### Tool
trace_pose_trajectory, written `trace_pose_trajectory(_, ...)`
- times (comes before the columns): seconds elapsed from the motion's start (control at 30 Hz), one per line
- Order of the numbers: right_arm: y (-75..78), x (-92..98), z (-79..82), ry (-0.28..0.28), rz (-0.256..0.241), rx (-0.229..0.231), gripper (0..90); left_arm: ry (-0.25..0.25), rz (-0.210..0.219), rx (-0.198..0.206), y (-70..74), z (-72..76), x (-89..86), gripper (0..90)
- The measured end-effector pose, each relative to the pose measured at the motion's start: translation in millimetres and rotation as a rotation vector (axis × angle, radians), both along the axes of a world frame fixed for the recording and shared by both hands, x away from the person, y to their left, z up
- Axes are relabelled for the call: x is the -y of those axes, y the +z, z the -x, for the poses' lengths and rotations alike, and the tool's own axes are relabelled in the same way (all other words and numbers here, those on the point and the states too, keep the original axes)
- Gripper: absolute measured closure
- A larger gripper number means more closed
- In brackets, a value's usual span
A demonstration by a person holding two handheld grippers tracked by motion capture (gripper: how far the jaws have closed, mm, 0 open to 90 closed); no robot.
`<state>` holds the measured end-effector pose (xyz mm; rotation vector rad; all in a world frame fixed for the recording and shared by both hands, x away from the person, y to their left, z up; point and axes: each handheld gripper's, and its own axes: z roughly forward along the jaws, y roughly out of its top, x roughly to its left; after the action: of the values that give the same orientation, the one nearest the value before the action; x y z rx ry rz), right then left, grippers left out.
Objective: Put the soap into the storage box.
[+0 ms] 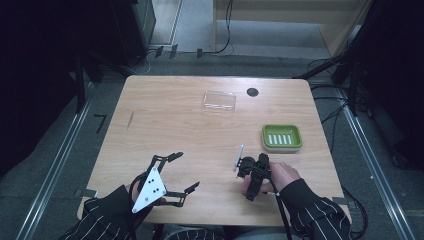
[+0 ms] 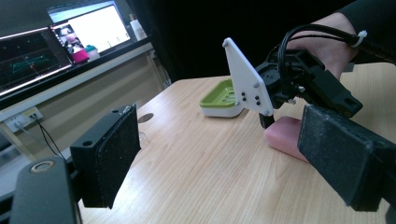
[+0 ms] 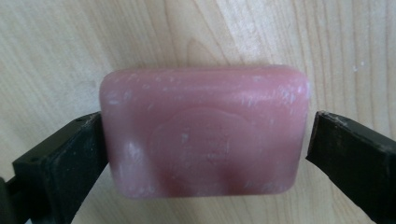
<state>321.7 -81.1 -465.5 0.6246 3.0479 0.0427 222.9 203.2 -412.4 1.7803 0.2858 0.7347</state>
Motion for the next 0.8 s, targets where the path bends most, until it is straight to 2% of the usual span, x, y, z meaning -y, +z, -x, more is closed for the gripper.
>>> trace_pose_trajectory(0.3, -1.6, -1.7, -1.0, 0.004, 0.001, -0.001, 0.0, -0.002, -0.002, 0.000, -0.1, 0.0, 0.3, 13.5)
trace_pose_trajectory(0.5, -0.3, -3.8, 0.8, 0.022, -0.009, 0.030, 3.9, 0.000, -0.001, 0.000, 0.0, 0.1, 0.1, 13.5)
trace_pose_trajectory(0.7, -3.6, -4.7, 1.3, 0.022, 0.005, 0.016, 6.3, -0.001, 0.000, -0.001, 0.0, 0.1, 0.0, 13.5)
trace_pose_trajectory(0.8, -5.2, -5.3, 1.5, 0.027, 0.010, 0.004, 10.7, -0.001, -0.001, -0.001, 0.0, 0.1, 0.0, 13.5)
